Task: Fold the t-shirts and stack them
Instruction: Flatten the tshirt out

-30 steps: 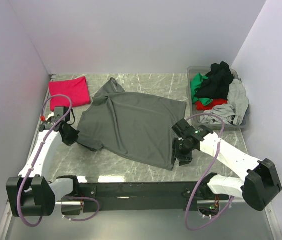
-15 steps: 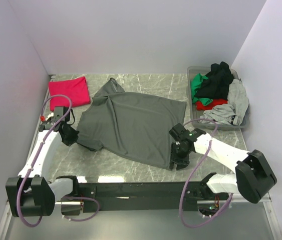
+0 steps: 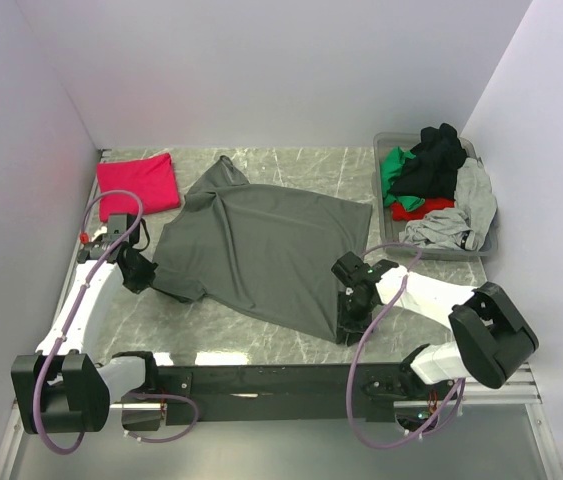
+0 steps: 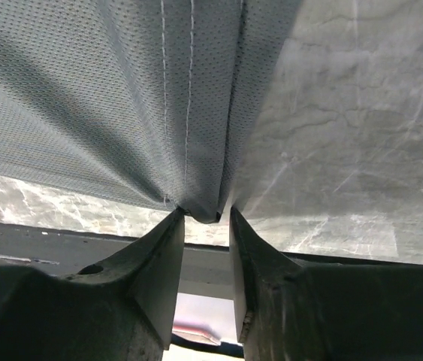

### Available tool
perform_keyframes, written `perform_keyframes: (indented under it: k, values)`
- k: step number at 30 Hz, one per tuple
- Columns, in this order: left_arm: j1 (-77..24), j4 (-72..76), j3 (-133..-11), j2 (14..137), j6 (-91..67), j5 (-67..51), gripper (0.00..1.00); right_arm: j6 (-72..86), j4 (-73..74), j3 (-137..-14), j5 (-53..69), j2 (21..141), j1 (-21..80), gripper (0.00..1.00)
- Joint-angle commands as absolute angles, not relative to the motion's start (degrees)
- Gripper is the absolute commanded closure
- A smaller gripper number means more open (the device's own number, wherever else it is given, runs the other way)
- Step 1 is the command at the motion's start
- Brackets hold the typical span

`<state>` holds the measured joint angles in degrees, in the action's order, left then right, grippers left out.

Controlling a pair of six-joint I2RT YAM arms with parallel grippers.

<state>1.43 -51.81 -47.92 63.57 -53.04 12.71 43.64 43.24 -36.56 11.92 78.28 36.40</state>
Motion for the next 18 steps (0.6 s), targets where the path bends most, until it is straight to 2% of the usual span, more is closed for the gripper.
perform_keyframes:
  k: [1,5,8,9,13,18]
  values:
    - [2.0,-52.6,-49.4,62.0,-52.5,13.8,1.0,43.2,41.7,-35.7,12.0,79.4,36.9,0.64]
    - [2.4,-52.9,-49.3,61.3,-52.6,13.8,1.0,42.5,40.7,-35.3,12.1,80.4,37.1,0.69]
    - [2.7,-53.8,-49.5,60.9,-52.6,13.8,1.0,41.8,40.0,-35.4,12.3,80.6,37.0,0.78]
    - [2.9,-54.1,-49.9,60.7,-52.5,13.9,1.0,41.5,40.3,-35.5,12.4,80.9,37.0,0.84]
    - [3.0,-57.2,-53.7,60.5,-49.5,16.5,0.99,41.0,42.2,-35.7,12.7,80.7,37.0,0.98]
    - [3.0,-63.6,-57.0,58.3,-47.7,18.4,1.0,40.1,46.7,-37.3,13.5,79.5,37.1,1.0]
